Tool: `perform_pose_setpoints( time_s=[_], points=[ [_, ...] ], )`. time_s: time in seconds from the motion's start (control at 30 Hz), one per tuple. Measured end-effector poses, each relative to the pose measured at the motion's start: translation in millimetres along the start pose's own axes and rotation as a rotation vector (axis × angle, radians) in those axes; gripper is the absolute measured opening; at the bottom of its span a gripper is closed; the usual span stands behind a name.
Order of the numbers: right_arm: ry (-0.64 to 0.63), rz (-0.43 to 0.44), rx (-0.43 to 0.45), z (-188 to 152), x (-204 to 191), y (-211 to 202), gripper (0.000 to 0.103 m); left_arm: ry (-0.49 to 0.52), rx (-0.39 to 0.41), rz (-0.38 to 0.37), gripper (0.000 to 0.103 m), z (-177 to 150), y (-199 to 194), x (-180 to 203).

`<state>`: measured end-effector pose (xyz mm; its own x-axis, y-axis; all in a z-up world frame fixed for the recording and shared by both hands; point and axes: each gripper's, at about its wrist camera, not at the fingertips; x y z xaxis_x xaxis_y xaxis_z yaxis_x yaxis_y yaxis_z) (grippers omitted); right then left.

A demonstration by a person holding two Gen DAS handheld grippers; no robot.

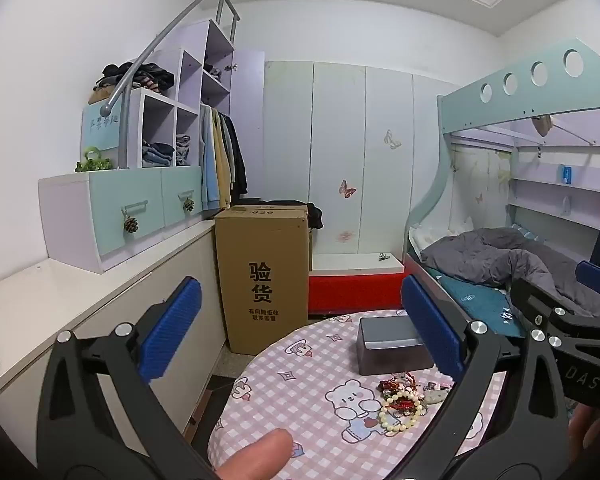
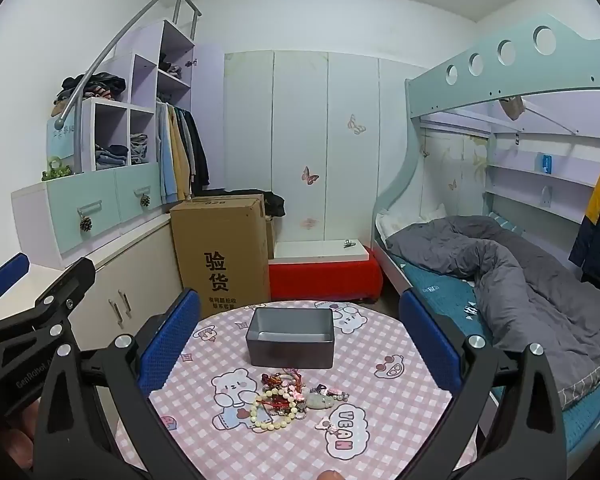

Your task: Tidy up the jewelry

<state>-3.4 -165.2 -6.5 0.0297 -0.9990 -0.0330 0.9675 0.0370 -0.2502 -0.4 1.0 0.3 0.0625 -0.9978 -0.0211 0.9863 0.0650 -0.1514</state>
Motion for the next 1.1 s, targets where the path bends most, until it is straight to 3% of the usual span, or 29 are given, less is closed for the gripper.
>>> perform_pose_setpoints(
  time_s=[1.1],
  points=[
    [0.004, 0.01, 0.014, 10.1, 10.7, 7.7, 0.096, 0.01, 0.01, 0.005, 0.097, 9.6, 4.4, 4.9]
  ],
)
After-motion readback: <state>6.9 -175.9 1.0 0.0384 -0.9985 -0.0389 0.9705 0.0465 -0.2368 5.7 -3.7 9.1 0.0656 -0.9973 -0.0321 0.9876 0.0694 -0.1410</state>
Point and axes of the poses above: each gripper's, at about its wrist camera, not at the fingertips, and y roughly the way its jaws point, x to its right, z to its top, and after that the axes turned 4 degrees about z, right-handed
